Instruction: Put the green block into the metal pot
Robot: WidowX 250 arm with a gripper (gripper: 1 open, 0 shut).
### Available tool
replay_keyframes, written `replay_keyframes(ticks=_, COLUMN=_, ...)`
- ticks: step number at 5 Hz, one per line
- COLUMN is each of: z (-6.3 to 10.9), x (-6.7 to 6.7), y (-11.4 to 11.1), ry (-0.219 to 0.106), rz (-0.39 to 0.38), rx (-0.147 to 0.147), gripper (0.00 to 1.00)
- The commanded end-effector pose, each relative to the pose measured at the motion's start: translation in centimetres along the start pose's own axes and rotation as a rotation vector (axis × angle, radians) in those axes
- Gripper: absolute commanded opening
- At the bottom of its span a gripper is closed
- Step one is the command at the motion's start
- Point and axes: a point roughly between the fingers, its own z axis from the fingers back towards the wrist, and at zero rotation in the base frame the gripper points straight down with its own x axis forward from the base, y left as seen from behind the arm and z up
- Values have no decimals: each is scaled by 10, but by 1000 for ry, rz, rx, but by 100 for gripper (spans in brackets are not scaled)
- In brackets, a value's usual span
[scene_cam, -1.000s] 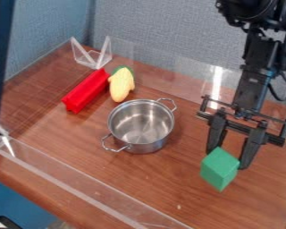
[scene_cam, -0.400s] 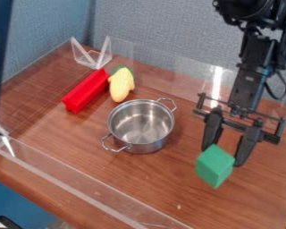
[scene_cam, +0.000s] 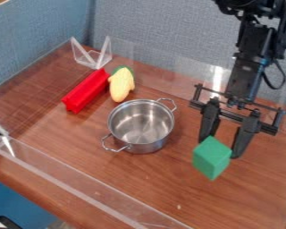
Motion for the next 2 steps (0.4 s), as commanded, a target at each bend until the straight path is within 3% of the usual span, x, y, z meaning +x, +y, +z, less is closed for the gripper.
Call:
replay_keyframes(ticks=1, z=27, x=-13, y=5, ry=-92, rz=-10, rx=-13, gripper=0)
replay_keyframes(ticks=2, z=29, x=-15, y=9, ry=-94, rz=-11, rx=-13, gripper=0)
